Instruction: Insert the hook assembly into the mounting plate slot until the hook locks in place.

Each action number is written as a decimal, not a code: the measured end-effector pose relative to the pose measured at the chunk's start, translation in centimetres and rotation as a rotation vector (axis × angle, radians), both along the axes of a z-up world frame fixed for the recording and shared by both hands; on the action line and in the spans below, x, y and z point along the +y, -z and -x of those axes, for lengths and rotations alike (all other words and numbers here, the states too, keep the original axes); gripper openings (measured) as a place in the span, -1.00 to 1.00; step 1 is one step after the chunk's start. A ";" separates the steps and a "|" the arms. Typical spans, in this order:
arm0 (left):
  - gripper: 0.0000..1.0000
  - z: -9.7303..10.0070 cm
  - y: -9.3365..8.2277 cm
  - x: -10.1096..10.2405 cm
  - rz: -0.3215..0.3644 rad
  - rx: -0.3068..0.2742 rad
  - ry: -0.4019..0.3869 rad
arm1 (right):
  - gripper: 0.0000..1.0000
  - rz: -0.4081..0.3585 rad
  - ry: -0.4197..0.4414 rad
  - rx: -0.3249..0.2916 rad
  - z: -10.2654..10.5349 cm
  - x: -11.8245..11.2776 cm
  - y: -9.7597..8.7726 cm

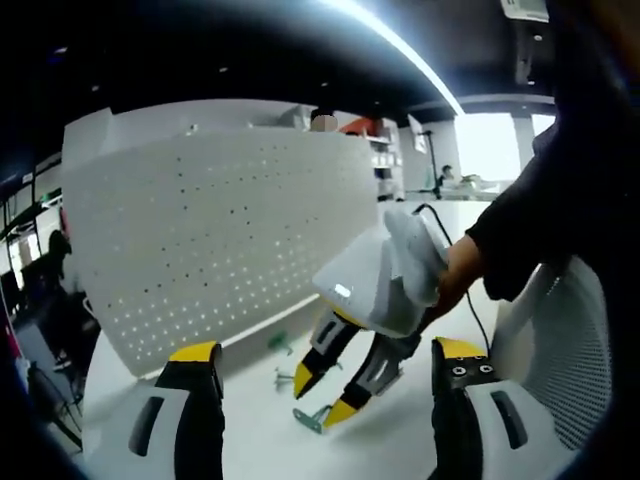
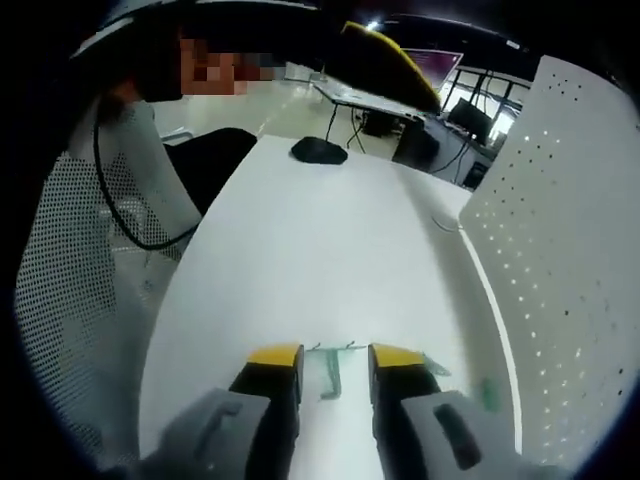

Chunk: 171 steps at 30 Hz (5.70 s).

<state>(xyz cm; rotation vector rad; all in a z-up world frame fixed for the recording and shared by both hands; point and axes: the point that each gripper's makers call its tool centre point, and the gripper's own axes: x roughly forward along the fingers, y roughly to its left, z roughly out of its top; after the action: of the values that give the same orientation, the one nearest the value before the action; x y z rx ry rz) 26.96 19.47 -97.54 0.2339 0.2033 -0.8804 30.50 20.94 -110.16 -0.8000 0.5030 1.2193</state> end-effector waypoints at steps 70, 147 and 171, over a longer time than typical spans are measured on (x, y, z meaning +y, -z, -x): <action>0.68 -0.5 -1.1 0.5 0.049 -0.010 -0.032 | -1.00 0.090 -0.127 -0.046 -0.5 2.7 1.9; -0.32 -1.3 -0.4 0.8 -0.171 -0.161 -0.032 | -1.00 -0.519 0.396 0.193 -0.3 -2.2 -12.1; -0.69 -1.6 -0.7 1.0 -0.185 -0.199 -0.024 | -1.00 -0.598 0.426 0.354 1.1 -1.2 -12.9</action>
<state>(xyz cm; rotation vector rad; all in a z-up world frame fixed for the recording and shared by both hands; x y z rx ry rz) 28.53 20.47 -96.83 0.4876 0.1017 -0.8091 29.45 19.71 -97.24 0.0388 0.5222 1.0269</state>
